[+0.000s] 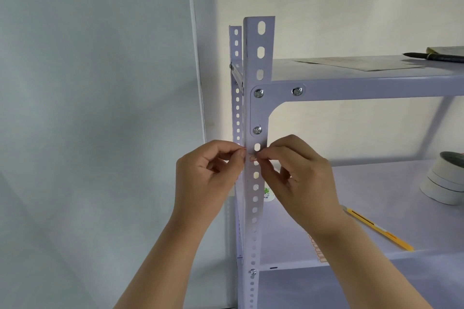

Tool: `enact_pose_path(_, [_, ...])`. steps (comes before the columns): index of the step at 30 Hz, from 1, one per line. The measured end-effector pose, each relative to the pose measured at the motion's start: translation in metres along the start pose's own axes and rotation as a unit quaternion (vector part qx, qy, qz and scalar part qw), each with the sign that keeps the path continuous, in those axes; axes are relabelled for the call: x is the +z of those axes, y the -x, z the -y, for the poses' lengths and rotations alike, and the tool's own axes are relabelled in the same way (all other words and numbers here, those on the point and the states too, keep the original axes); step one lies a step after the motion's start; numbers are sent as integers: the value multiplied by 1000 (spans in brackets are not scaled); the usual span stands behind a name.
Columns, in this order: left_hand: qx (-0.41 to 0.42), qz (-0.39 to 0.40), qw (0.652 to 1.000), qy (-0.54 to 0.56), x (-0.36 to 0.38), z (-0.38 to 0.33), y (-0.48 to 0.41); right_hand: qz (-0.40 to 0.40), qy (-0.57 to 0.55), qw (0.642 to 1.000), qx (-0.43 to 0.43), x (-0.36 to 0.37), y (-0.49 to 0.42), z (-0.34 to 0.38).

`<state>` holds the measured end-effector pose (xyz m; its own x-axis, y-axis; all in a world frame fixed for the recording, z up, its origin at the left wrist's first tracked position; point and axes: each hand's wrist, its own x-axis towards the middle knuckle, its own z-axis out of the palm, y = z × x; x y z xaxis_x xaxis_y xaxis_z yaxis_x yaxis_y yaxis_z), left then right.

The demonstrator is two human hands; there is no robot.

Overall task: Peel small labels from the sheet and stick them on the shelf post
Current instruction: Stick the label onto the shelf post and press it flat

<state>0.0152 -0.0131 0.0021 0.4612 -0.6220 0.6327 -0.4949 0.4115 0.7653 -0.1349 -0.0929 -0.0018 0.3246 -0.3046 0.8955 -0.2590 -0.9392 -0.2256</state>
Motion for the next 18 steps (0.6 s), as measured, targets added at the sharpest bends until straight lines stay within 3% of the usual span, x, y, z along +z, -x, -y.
enact_pose_path(11, [17,1,1000,-23,-3,-2,1,55,-68,996,31,-9,2,5])
enact_pose_path(14, [27,6,999,-24,-4,-6,3,27,-152,986,70,-18,1,11])
enact_pose_path(18, [56,22,997,-41,-4,-13,4,9,-183,975,126,-32,-3,18])
